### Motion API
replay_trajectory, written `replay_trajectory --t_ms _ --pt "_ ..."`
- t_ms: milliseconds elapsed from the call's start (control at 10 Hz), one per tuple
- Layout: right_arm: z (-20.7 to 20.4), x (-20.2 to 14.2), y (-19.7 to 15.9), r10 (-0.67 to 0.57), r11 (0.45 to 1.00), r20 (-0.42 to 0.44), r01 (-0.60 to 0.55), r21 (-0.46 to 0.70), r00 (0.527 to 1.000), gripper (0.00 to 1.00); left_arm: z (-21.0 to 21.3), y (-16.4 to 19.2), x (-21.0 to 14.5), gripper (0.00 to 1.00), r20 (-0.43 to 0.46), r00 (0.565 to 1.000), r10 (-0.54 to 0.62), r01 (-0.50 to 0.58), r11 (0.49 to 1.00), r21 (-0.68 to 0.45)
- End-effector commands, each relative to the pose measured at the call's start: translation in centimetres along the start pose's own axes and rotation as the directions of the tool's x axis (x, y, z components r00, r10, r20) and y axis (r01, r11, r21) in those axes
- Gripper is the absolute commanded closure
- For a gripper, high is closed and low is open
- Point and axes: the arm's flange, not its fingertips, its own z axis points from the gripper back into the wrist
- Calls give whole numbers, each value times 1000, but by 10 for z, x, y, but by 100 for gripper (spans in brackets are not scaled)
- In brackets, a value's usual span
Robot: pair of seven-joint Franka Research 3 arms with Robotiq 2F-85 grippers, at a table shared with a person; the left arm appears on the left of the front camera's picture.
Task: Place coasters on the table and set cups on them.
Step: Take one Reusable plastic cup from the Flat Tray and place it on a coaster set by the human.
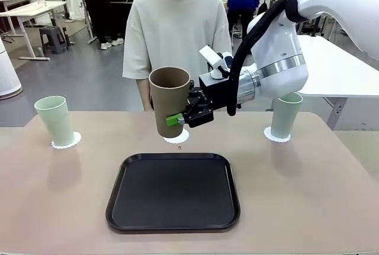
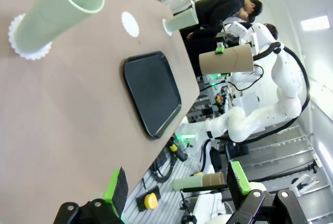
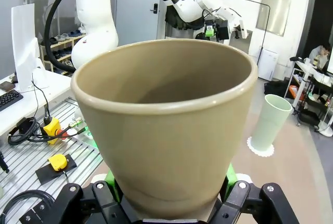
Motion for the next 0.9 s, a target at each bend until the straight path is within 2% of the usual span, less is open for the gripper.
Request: replay_trajectory --t_ms 0,100,300,400,600,800 --pt "0 0 0 0 1000 0 0 0 1000 17 1 -2 -1 0 6 1000 -1 1 1000 -5" --pt "18 -7 -24 -23 998 40 26 -65 999 17 1 -2 -1 0 6 1000 -1 1 1000 -5" --pt "50 -26 -74 -43 993 34 46 -111 999 17 1 -2 -1 0 6 1000 -1 1 1000 -5" --pt "62 -28 -97 -17 992 31 21 -126 999 17 1 -2 -1 0 6 1000 -1 1 1000 -5" --pt "69 -27 -120 -1 992 58 9 -129 998 17 1 -2 -1 0 6 1000 -1 1 1000 -5" --pt "66 -32 -142 4 994 36 0 -108 999 17 1 -2 -1 0 6 1000 -1 1 1000 -5"
